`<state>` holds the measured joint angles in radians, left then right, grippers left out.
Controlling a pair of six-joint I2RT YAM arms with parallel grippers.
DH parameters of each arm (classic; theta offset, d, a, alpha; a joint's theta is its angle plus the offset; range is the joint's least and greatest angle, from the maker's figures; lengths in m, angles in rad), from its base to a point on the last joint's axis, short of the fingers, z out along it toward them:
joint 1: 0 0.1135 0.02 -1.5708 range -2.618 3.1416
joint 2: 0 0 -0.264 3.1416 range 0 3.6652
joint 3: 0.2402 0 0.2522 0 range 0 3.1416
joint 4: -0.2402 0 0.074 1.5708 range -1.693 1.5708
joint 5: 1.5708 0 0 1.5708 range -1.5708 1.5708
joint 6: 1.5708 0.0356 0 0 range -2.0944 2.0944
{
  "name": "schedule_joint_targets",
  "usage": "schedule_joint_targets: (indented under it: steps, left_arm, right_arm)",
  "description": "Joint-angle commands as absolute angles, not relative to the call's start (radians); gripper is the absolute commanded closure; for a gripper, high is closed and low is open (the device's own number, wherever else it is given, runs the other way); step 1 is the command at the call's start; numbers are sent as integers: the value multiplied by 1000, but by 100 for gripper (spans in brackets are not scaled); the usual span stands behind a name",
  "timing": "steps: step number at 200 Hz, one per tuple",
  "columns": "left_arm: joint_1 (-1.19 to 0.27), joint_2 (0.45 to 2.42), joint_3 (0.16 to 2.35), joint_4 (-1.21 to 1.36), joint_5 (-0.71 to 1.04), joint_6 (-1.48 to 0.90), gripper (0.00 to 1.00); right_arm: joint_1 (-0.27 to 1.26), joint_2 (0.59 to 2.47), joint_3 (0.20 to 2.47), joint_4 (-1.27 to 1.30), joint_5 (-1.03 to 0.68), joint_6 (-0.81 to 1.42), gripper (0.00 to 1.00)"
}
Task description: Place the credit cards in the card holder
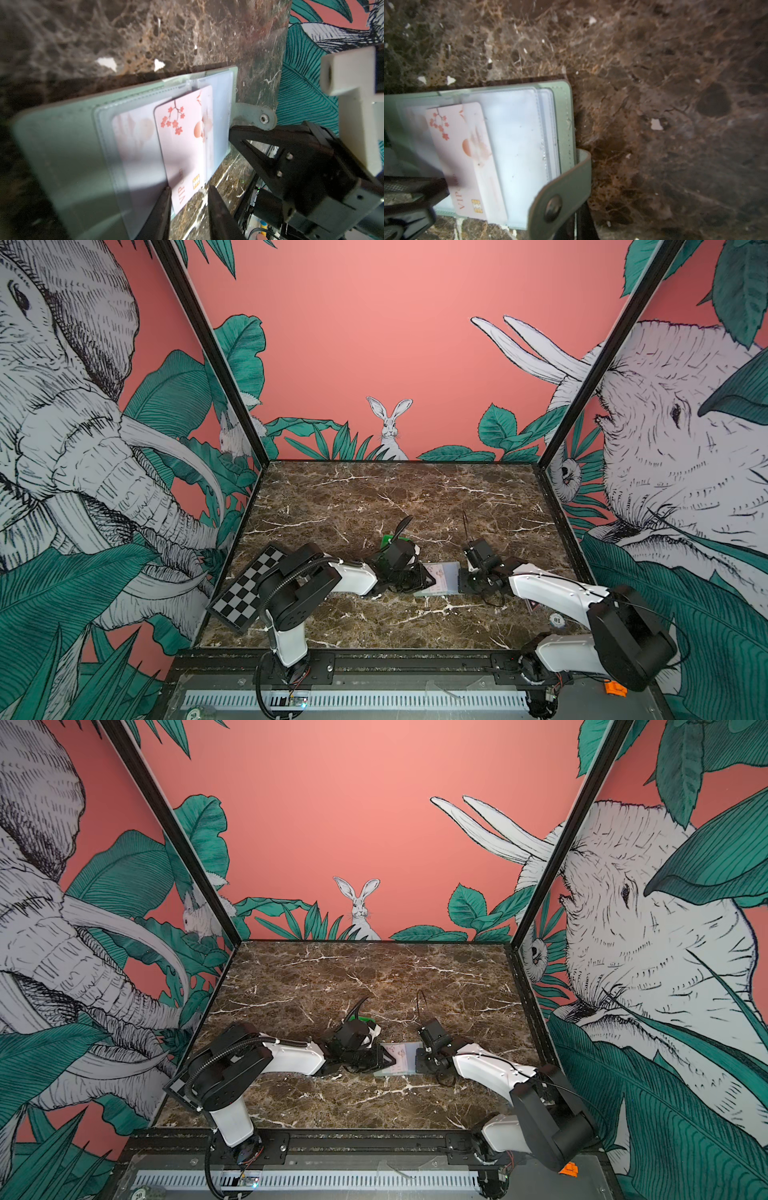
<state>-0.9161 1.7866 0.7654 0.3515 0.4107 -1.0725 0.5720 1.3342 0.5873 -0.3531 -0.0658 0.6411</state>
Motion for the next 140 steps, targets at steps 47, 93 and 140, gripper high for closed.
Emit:
schedule_joint_targets:
  steps: [47, 93, 140]
  left_arm:
    - [-907, 1838, 800, 245, 411, -1054, 66]
    - [-893, 1833, 810, 227, 403, -1039, 66]
    - [-891, 1827, 829, 168, 386, -1022, 65]
  right_arm:
    - [571, 1344, 575, -357, -90, 622, 96]
    - [572, 1338, 566, -352, -90, 622, 97]
    - [572, 1335, 562, -351, -86, 626, 97]
